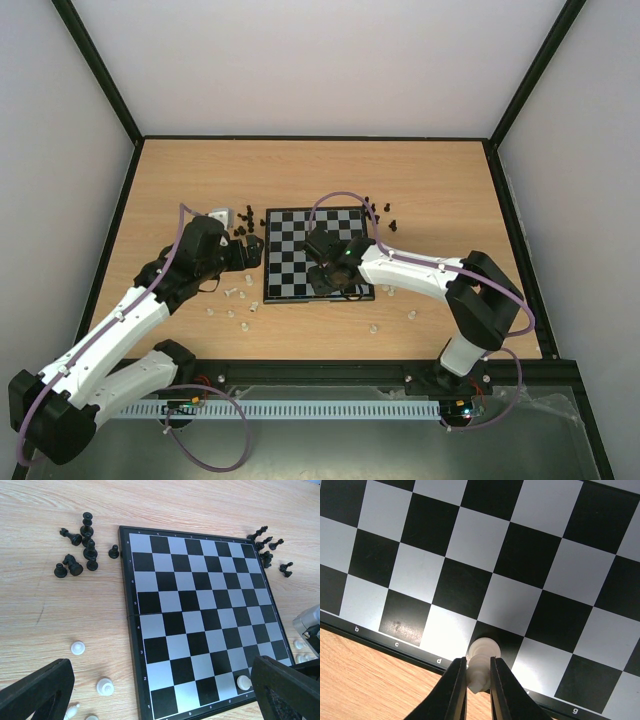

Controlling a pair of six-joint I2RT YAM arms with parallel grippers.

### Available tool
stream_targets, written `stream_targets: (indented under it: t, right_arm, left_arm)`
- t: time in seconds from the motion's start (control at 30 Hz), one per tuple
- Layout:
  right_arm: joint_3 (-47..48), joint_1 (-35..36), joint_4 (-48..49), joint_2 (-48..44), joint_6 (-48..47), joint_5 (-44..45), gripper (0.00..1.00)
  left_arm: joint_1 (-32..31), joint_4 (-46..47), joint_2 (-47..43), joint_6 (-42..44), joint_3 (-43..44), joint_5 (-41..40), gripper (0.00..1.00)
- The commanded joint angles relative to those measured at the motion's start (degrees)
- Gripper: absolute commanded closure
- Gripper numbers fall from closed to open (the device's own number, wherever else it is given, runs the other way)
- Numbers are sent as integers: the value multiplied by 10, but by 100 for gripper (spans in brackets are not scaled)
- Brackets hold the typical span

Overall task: Set up the chess pieces on the board
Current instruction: Place the chess piece on the chessboard.

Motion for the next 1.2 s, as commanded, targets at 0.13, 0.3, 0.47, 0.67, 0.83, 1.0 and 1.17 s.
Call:
stream_targets:
  t: [0.13, 0.3, 0.47, 0.67, 0.83, 1.0, 1.17]
  right_arm:
    - [6, 5, -29, 1, 4, 18, 88]
    - [1, 5, -29, 0, 5, 20, 88]
    - [-3, 5, -25, 2, 4, 18, 86]
    - [-4, 5, -27, 4, 3, 19, 83]
    - [-5, 5, -29, 5, 4, 20, 81]
    - [-6, 5, -29, -7, 4, 18, 77]
    - [-3, 5, -35, -22, 3, 19, 74]
  left_arm:
    - [-3, -2, -1, 0, 9, -2, 1]
    - [-3, -1, 0, 0, 7, -2, 0]
    - [-3, -1, 0, 1, 7, -2, 0]
    - [-3, -1, 1, 1, 7, -3, 0]
    - [-3, 0, 2, 0, 8, -1, 1]
    - [-2, -1, 1, 1, 8, -1, 0]
    - [-2, -2, -1, 1, 8, -1, 0]
